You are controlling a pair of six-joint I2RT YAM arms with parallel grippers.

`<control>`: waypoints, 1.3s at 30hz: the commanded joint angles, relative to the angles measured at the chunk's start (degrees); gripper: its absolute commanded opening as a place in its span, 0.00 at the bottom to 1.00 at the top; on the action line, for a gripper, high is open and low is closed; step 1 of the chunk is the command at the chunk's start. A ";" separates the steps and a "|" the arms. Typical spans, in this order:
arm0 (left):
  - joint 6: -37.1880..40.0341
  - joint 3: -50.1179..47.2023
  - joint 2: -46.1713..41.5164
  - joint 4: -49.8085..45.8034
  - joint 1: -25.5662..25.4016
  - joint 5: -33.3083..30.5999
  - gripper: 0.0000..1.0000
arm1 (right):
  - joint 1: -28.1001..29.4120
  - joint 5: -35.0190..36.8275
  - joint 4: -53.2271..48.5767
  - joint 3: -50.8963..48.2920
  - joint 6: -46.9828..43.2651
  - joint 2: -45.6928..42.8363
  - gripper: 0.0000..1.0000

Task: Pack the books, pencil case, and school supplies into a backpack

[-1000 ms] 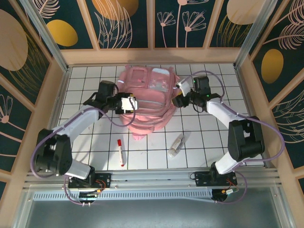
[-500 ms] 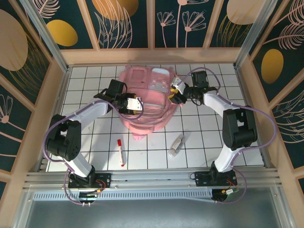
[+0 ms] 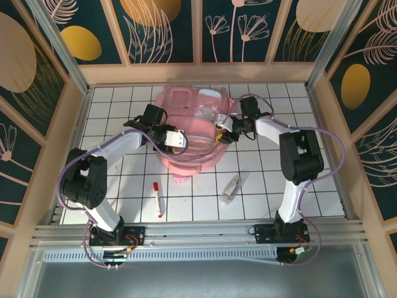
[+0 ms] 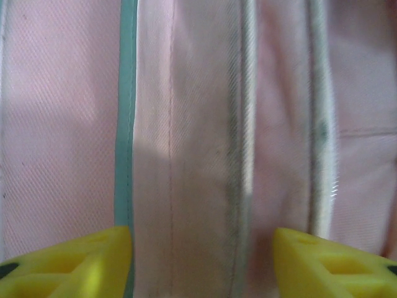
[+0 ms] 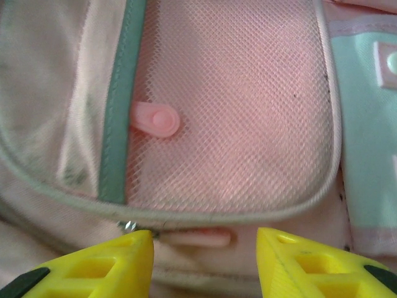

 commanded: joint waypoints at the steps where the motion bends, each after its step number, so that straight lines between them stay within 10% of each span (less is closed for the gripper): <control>1: -2.81 1.99 3.05 3.81 -0.18 -4.56 0.55 | 1.17 1.67 -1.86 2.52 -4.13 2.41 0.48; 5: -2.53 2.09 4.31 5.34 -0.20 -4.99 0.38 | 1.88 3.78 -3.20 2.75 -5.62 4.32 0.49; 9: -2.00 1.09 4.18 5.87 -0.17 -5.01 0.00 | 1.69 4.78 -4.93 0.07 -8.79 3.72 0.51; 17: -4.95 -0.25 -0.64 8.72 0.34 4.21 0.00 | 1.30 1.95 -1.04 -3.01 -9.80 1.67 0.51; 26: -9.82 0.18 -2.75 10.77 2.43 7.82 0.00 | 1.89 1.07 1.80 -6.70 -11.23 -3.45 0.00; 39: -24.33 -2.45 -1.91 15.42 -0.71 3.06 0.00 | 9.49 -7.51 -11.56 -8.89 -0.81 -15.59 0.00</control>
